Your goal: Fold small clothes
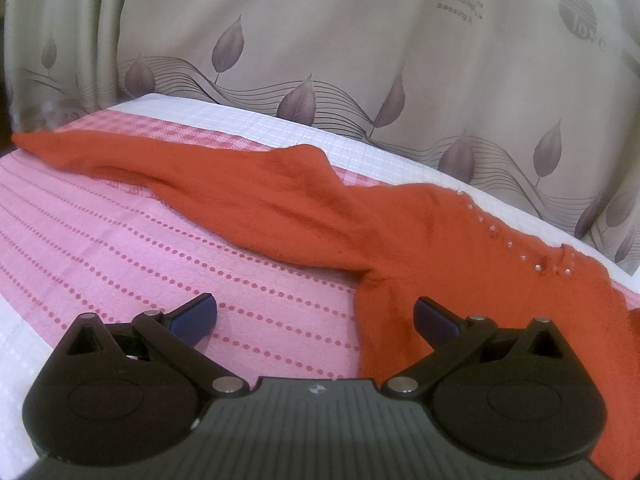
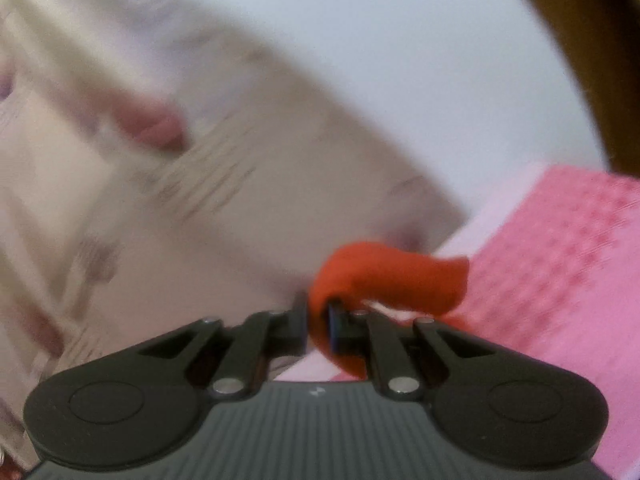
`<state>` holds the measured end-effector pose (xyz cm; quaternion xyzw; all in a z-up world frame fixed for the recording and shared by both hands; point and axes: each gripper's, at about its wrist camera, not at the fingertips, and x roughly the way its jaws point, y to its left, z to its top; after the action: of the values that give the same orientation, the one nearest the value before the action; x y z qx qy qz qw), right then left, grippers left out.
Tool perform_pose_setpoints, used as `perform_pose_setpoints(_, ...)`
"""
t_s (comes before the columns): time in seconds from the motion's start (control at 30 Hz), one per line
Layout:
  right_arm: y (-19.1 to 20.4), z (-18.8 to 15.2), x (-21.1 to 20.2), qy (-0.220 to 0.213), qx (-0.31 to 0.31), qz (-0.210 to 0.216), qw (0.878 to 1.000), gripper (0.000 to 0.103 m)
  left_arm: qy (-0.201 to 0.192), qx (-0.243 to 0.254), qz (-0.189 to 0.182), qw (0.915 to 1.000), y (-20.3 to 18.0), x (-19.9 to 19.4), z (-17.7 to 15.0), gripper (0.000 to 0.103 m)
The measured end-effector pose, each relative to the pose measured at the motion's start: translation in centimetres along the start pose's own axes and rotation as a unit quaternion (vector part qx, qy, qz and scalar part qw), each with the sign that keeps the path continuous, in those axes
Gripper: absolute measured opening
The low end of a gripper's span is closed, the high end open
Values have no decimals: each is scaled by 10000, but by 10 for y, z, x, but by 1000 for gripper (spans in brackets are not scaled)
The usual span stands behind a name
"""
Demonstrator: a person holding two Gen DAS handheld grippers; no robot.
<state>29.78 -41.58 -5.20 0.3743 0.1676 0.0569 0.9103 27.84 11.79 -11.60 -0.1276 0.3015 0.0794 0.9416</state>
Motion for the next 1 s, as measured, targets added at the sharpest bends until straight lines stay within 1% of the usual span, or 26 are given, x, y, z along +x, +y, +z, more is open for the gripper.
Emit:
perform_pose_setpoints(0.07,26,-23,16,152,-123,187,9996,10,1,-1,-3,10000,0,0,0,103)
perform_pose_setpoints(0.17,65,-70,42,424,-583,323,9969,10,2,0,-3,10000,0,0,0,103)
perform_pose_setpoints(0.3,101,-141,73,928,-1232,392,9873,10,3,0,-2,10000,0,0,0,103)
perform_pose_setpoints(0.37,113,-175,84,1226,-1493,446,9802,10,4,2,-2,10000,1,1,0,103)
perform_pose_setpoints(0.43,126,-207,90,1479,-1948,471,9685,10,6,4,-2,10000,1,1,0,103)
perform_pose_setpoints(0.47,134,-222,93,1582,-2316,453,9588,11,5,3,-1,10000,1,1,0,103)
perform_pose_setpoints(0.5,144,-232,91,1587,-2745,435,9474,13,4,2,-1,10000,1,1,0,103)
perform_pose_setpoints(0.57,164,-247,83,1463,-3491,570,9238,15,6,-2,-2,10000,1,1,0,103)
perform_pose_setpoints(0.6,174,-255,82,1489,-3866,666,9077,25,7,-3,-3,10000,0,1,1,103)
perform_pose_setpoints(0.63,179,-260,81,1510,-4071,715,8980,31,6,-9,-8,10000,1,1,1,103)
perform_pose_setpoints(0.67,183,-265,80,1524,-4205,789,8909,41,5,-29,-17,10000,2,1,1,103)
perform_pose_setpoints(0.7,185,-269,77,1523,-4277,953,8859,46,1,-59,-23,10000,3,2,1,103)
perform_pose_setpoints(0.8,194,-274,67,1512,-4318,1600,8747,49,-70,-290,26,9996,9,2,3,103)
perform_pose_setpoints(0.83,195,-272,68,1522,-4356,1774,8693,60,-92,-358,-2,9993,12,1,3,103)
perform_pose_setpoints(0.87,195,-271,65,1538,-4366,1863,8666,72,-114,-408,-28,9991,13,1,3,103)
perform_pose_setpoints(0.93,191,-268,56,1543,-4308,1907,8685,74,-102,-367,-7,9993,12,1,4,103)
perform_pose_setpoints(0.97,188,-264,51,1531,-4226,1881,8733,74,-90,-330,16,9994,11,2,4,103)
perform_pose_setpoints(1.0,182,-257,45,1469,-4076,1821,8827,74,-87,-313,24,9995,10,2,4,103)
